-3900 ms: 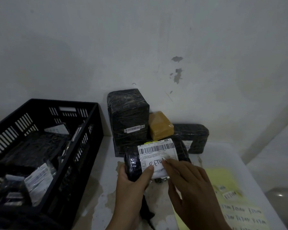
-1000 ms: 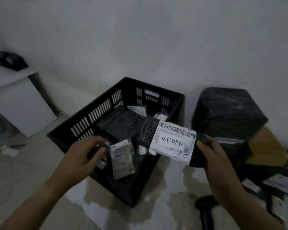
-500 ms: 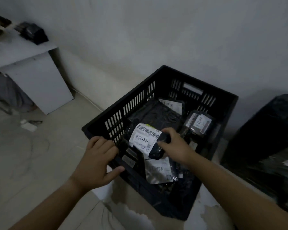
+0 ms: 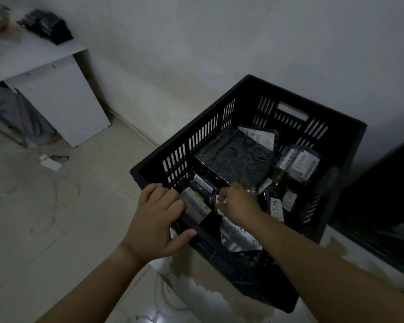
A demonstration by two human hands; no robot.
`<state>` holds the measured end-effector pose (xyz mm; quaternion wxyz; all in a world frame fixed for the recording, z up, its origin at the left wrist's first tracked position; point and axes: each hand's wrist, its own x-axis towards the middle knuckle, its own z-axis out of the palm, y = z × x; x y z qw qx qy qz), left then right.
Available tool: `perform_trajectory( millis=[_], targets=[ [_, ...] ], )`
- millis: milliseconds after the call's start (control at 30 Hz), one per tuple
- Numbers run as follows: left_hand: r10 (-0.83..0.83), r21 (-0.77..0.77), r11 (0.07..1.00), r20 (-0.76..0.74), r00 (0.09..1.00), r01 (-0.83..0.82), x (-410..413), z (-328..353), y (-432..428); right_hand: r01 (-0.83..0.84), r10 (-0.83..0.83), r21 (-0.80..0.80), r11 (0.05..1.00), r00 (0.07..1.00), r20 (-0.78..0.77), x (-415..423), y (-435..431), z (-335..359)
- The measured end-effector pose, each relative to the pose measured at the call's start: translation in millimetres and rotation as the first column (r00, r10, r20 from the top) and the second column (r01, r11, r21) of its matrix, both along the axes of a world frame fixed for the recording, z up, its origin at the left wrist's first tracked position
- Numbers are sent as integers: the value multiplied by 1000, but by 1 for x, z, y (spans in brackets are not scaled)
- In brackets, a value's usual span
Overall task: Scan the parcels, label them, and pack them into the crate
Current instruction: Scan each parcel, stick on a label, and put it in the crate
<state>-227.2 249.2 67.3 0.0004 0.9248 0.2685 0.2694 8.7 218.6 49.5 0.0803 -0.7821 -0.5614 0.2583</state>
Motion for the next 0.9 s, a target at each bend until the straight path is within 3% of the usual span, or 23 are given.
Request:
perform_trajectory(
  millis=[167, 333, 433, 567, 667, 767, 900],
  targets=[
    [-7, 7, 1000, 19, 1000, 7, -1, -1, 1, -92, 99, -60, 994, 989, 113, -7, -3, 1],
    [0, -9, 1000, 3, 1000, 0, -2, 1, 0, -274, 323, -286, 918, 936, 139, -18, -10, 5],
    [-4, -38, 999, -8, 1000, 4, -4, 6, -2, -282, 326, -305, 910, 940, 103, -23, -16, 13],
    [34, -187, 982, 3, 999, -32, -9, 22, -8, -316, 318, -157, 936, 948, -13, -19, -45, 58],
    [-9, -393, 917, 170, 985, 76, 7, 50, -25, -305, 308, 60, 951, 949, -66, 0, -90, 100],
    [-37, -471, 867, 263, 964, 162, 44, 72, -64, -218, 228, 268, 938, 974, -7, 29, -150, 118],
    [-134, -539, 796, 285, 949, 274, 99, 79, -131, -41, 41, 326, 944, 999, 7, 70, -249, 117]
  ],
)
